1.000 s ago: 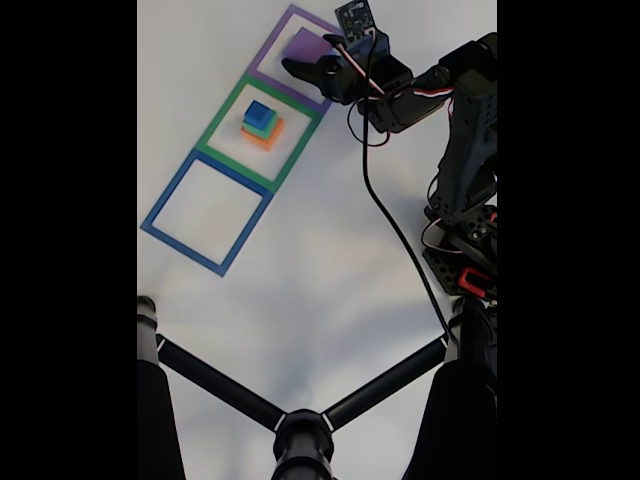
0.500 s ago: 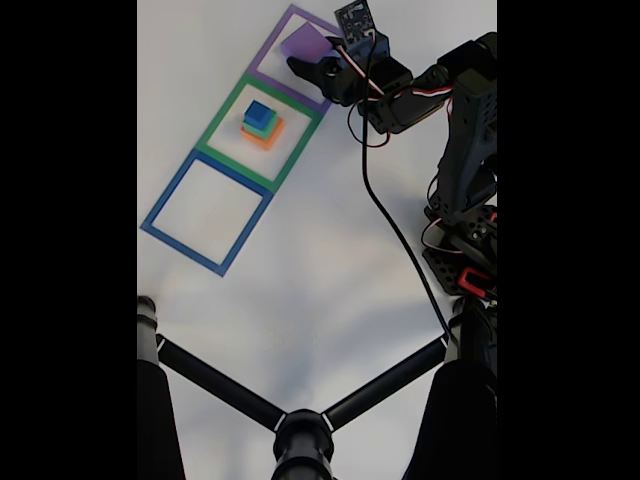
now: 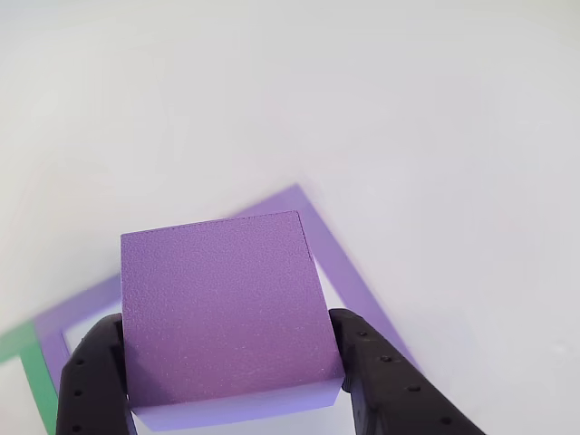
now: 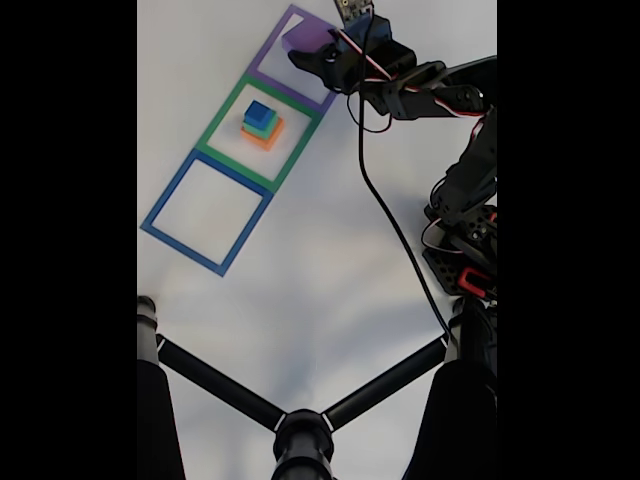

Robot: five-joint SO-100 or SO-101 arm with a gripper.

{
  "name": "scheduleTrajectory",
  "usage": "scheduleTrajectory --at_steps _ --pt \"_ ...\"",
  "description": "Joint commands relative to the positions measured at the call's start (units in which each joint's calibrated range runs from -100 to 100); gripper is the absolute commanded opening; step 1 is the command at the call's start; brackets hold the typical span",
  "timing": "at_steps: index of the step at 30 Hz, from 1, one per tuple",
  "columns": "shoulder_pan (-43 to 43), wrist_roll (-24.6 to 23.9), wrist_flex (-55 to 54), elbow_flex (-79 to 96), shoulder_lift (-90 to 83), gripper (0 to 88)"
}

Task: Tower of hanoi

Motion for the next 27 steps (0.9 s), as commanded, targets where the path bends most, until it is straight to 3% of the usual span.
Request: scheduleTrajectory --at_steps 1,10,15,19,27 --pt "0.35 0.20 26.54 -13.84 -12.88 14.9" --pt "-2.40 0.20 73.24 -51.92 -17.61 14.7" --pt "-5.91 0.20 92.50 -71.36 -17.85 14.8" --pt "-9.95 0.20 100.68 -75.91 -21.62 14.8" --pt "-22.30 0.20 106.99 -73.27 -32.28 14.4"
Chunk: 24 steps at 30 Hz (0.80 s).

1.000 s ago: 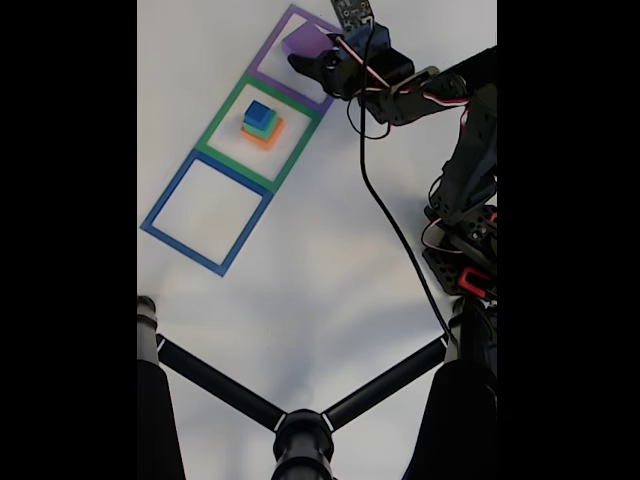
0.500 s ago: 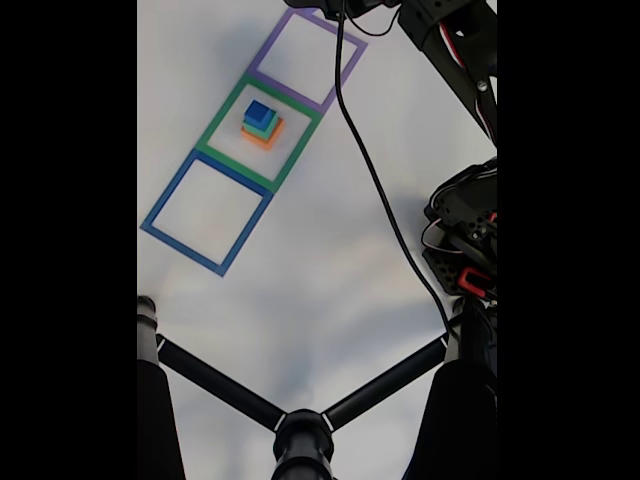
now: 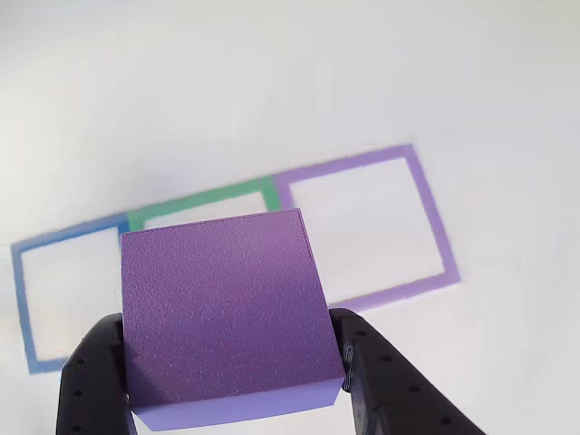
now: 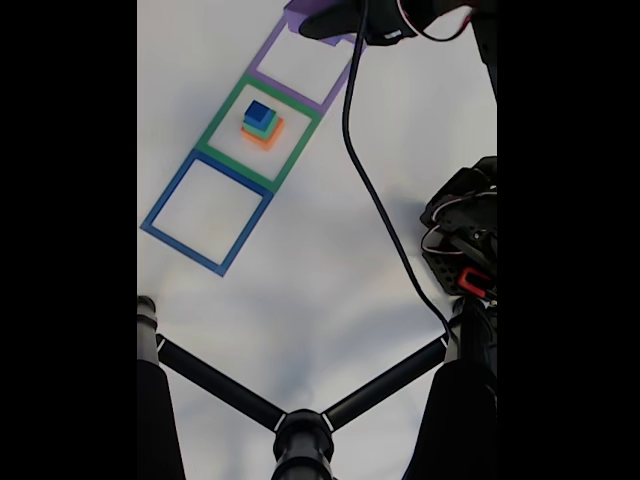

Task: Tower of hanoi

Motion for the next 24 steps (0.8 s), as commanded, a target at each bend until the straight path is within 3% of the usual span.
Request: scheduleTrajectory --at_steps 1,8,12,24 --pt "-7.23 0.98 2.05 -0.84 -6.70 14.4" --pt "-17.75 0.98 3.99 -0.75 -10.15 14.1" --pt "-21.94 0.98 -0.14 4.34 -10.63 14.1" --pt "-28.35 0.98 -52.34 56.77 -16.64 14.4"
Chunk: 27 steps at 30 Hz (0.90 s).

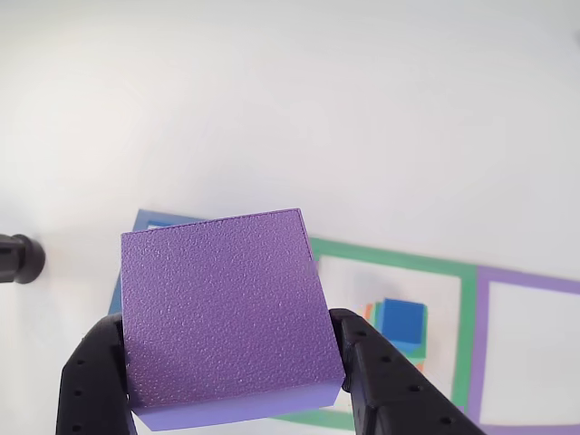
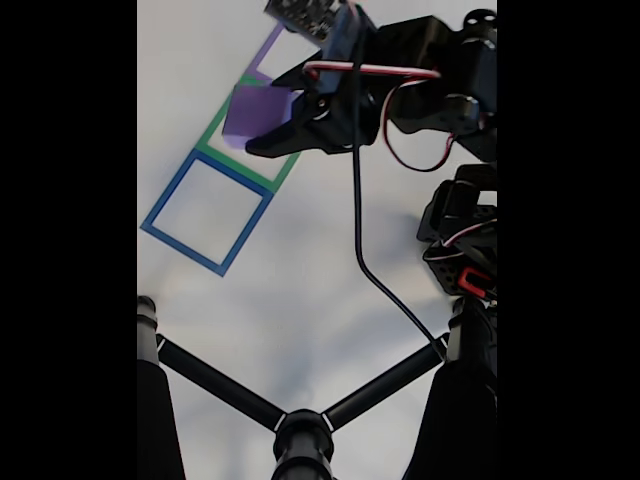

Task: Tower of hanoi

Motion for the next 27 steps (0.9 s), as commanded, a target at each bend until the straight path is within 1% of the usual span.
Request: scheduleTrajectory --at_steps 1,4,10,12,23,27 --pt "-2.20 0.00 -24.68 17.23 -0.97 14.4" --pt "-3.49 0.00 -38.93 26.95 1.91 14.3" --pt "-5.17 0.00 -60.46 39.95 9.53 14.2" --pt "-5.40 0.00 -65.64 42.58 12.33 14.2" --pt "-7.23 0.00 -87.17 46.31 30.28 14.2" --pt "-9.21 0.00 -91.62 45.22 35.97 14.2"
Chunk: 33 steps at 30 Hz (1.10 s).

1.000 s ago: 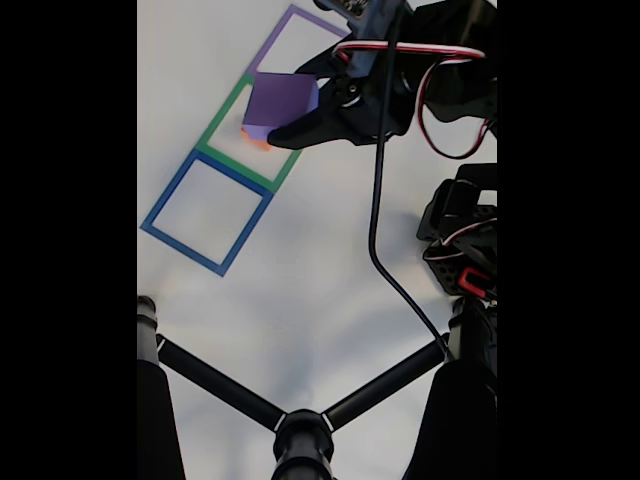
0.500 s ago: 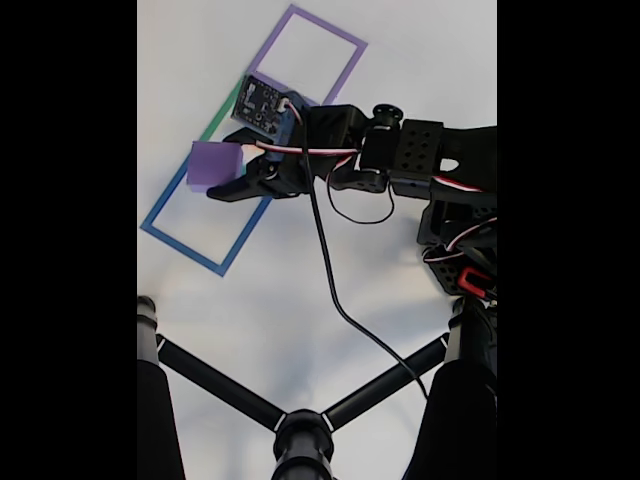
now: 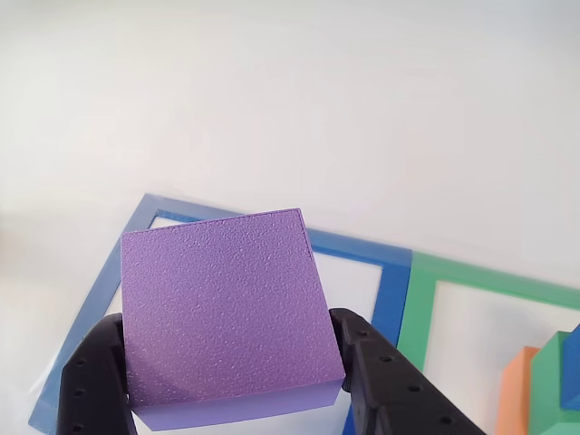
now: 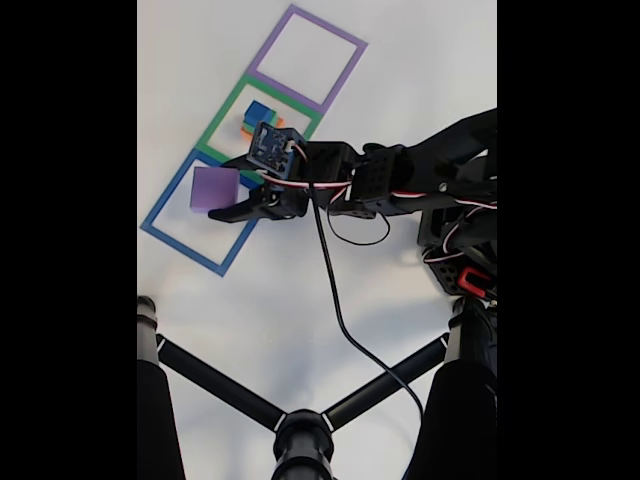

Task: Tower of hanoi

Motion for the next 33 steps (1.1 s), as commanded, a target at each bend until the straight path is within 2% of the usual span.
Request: scheduleTrajectory --at_steps 1,11,24,33 --pt "-2.65 0.59 -5.69 -1.59 3.75 14.2" --pt "-3.42 0.59 -18.48 -2.23 16.49 14.3" --pt "-0.06 0.59 -19.61 -5.77 22.10 14.4" --pt "-0.75 0.59 -19.77 -8.86 24.83 21.6"
